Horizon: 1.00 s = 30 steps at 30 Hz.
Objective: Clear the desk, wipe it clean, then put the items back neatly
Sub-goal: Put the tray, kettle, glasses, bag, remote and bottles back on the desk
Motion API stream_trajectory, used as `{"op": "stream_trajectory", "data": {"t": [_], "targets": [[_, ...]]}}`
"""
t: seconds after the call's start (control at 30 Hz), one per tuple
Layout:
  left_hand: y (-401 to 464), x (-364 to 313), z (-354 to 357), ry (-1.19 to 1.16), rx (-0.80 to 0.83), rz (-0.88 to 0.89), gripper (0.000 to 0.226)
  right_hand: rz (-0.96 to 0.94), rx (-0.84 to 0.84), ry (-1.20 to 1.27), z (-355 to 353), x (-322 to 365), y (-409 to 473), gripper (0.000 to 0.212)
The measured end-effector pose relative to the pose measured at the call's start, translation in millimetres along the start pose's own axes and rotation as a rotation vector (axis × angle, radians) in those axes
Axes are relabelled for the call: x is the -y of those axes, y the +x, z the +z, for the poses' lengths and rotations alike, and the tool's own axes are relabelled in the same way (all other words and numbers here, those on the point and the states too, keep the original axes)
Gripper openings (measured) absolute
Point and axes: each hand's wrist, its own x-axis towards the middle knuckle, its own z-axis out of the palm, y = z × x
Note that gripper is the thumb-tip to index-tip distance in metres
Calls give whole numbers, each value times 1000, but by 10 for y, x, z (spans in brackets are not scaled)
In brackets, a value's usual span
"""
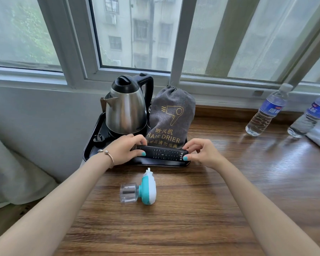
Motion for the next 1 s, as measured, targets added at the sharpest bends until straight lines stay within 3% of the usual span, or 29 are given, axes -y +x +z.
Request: {"op": "stream_trajectory", "data": {"t": [0.23,0.5,0.67,1.0], "targets": [[192,-552,-98,-178,-5,119,29,-54,-133,124,-463,-1,-348,31],[589,-1340,317,-150,113,205,26,147,-224,176,-1014,-466,-1042,28],[769,-1718,729,-219,206,147,28,267,-287,187,-1276,-743,-1397,25],[977,-1981,1290,-185,287,147,38,430,-344,182,-1500,-1219,-1615,23]]}}
